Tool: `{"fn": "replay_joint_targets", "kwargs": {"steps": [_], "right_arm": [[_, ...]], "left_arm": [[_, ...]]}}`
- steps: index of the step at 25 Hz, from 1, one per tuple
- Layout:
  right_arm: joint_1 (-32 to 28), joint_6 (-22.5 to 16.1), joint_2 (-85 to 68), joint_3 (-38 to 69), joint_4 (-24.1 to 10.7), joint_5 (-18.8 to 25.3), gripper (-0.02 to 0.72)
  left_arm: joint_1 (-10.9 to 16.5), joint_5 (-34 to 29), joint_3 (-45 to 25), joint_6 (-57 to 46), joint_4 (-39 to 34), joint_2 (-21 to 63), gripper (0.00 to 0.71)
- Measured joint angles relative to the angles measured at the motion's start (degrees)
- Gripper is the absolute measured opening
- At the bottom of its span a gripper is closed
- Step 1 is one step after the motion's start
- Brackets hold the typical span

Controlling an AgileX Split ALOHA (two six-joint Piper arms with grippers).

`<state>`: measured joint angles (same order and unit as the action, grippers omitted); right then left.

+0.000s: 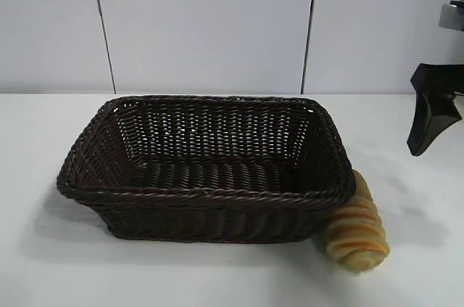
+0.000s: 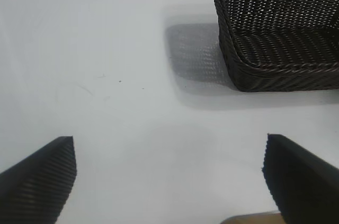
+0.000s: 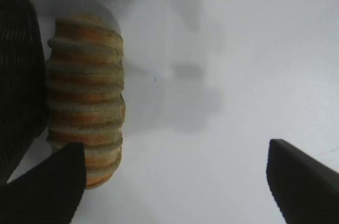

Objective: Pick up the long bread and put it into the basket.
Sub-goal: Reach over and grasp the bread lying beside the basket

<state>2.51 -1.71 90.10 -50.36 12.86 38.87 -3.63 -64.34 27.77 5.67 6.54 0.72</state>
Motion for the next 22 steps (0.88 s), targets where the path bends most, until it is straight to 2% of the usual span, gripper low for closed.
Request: {"fn": "replay_joint_targets", "kwargs": {"steps": [7, 13, 22], "right_arm": [[0.00, 0.00, 0.04, 5.69, 3.94, -5.52, 0.611], [0.00, 0.16, 0.04, 6.32, 8.09, -6.90, 0.610], [0.00, 5.03, 4.23, 6.32, 16.76, -7.62, 0.610]], "left_arm": [[0.00, 0.00, 0.00, 0.00, 0.00, 0.00, 0.690], [0.00, 0.00, 0.00, 0.00, 0.00, 0.00, 0.690], [0.00, 0.00, 0.00, 0.00, -0.05, 0.00, 0.690]]}}
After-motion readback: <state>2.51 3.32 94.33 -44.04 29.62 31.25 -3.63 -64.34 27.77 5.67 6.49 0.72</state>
